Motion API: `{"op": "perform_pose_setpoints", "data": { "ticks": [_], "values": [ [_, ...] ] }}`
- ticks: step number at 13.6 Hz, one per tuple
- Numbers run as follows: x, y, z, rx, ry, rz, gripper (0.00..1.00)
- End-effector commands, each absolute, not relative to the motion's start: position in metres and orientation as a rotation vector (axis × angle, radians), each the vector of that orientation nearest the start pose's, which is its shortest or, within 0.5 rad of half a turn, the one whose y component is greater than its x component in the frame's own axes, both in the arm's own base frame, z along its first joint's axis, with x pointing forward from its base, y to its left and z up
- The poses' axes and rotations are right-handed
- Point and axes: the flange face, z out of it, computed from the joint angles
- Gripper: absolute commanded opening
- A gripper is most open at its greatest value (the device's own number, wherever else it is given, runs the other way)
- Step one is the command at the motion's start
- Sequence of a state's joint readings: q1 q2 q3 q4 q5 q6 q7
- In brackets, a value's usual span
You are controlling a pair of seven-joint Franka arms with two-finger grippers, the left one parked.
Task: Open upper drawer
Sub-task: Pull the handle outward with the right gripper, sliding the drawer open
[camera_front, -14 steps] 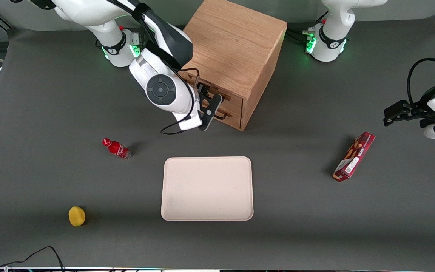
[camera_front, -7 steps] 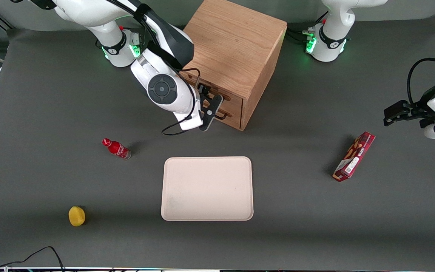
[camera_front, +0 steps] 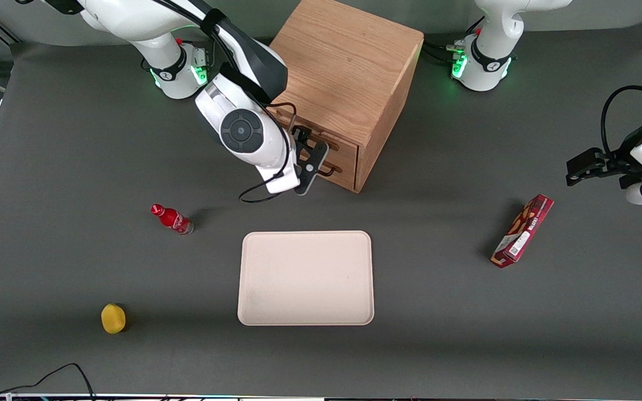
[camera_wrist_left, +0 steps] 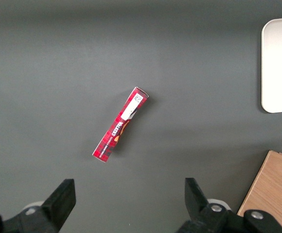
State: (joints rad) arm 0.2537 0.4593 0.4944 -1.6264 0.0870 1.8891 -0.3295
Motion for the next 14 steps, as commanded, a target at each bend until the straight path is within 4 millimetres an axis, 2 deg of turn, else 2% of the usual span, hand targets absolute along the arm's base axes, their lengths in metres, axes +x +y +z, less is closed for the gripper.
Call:
{"op": "perform_pose_setpoints", "data": {
  "ticks": [1, 7, 14],
  "values": [
    [0.515, 0.412, 0.369, -2.54, -1.398, 0.254, 1.0],
    [0.537, 0.4, 0.38, -2.558, -1.391, 0.197, 1.0],
    [0.567, 0.384, 0.381, -2.561, -1.39, 0.15, 1.0]
  ]
}}
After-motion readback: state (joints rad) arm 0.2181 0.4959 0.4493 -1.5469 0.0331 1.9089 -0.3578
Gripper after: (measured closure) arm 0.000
